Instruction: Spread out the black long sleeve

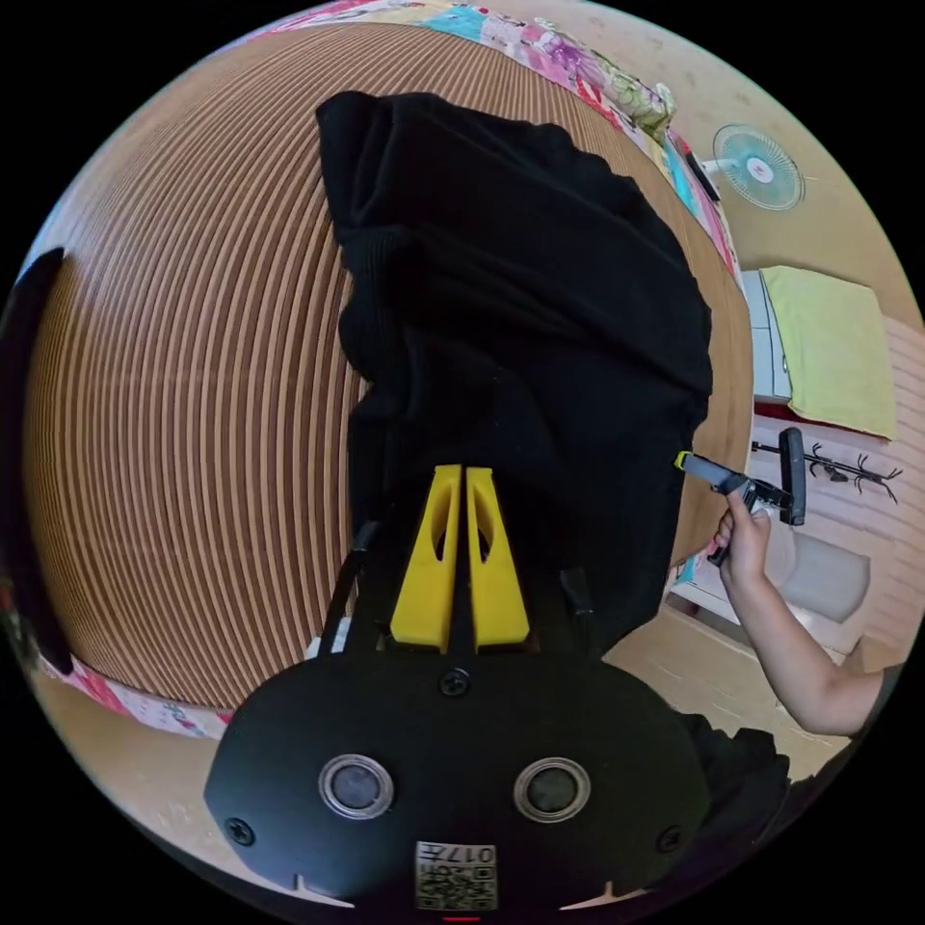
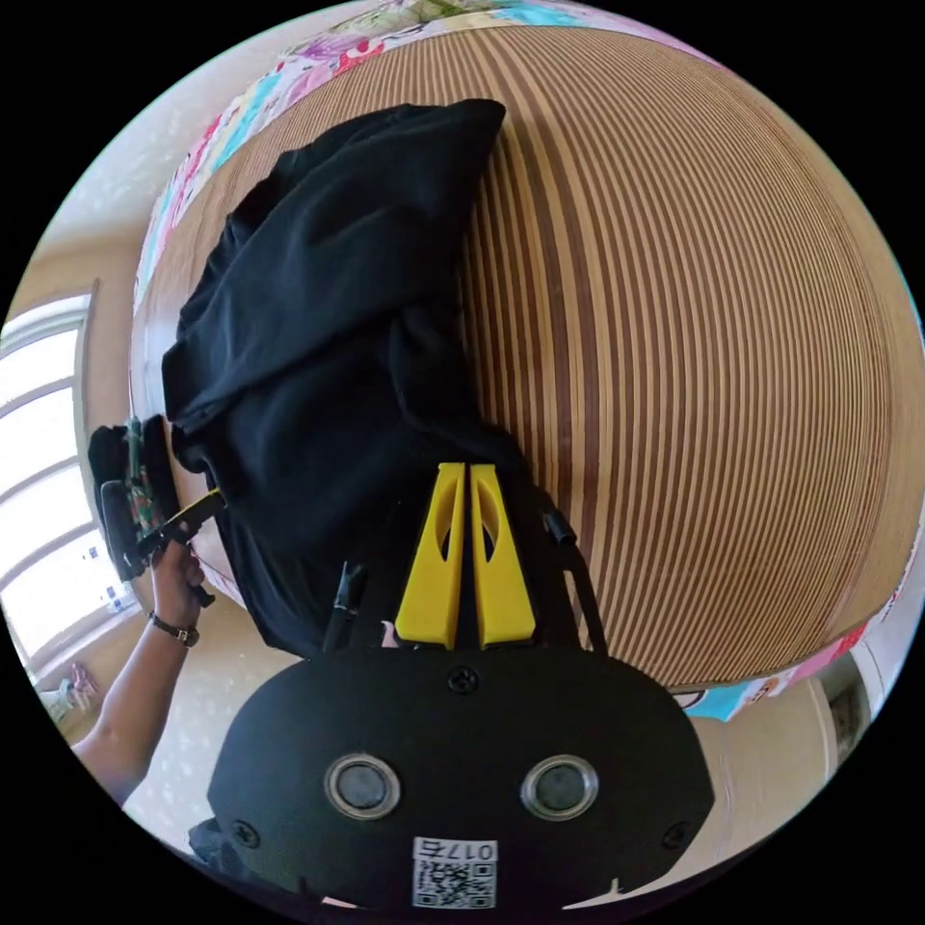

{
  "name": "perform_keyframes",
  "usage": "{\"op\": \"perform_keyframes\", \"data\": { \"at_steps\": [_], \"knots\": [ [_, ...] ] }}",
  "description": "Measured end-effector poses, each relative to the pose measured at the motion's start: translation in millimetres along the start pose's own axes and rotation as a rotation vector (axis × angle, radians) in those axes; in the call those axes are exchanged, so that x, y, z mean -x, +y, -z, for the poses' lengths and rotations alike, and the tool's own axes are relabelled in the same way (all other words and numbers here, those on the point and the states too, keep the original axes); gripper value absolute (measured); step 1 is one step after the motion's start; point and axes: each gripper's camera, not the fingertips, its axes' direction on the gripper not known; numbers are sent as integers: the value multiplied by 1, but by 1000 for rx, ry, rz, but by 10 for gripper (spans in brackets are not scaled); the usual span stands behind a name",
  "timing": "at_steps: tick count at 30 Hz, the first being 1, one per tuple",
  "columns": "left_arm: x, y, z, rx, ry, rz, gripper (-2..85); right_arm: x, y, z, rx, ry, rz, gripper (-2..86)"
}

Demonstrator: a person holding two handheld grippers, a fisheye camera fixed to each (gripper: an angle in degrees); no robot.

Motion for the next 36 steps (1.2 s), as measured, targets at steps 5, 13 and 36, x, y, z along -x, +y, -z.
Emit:
{"op": "perform_keyframes", "data": {
  "at_steps": [5, 13, 36],
  "knots": [
    [10, -40, 57, -144, -25, -27, -4, 0, -53, 58, -83, -215, 64, 9],
    [101, 64, 91, -108, 72, 14, 111, -76, 10, 100, -64, -214, 64, 85],
    [228, 226, 59, 589, 893, -185, 40, -225, 186, 90, 829, -941, 284, 29]
  ]
}}
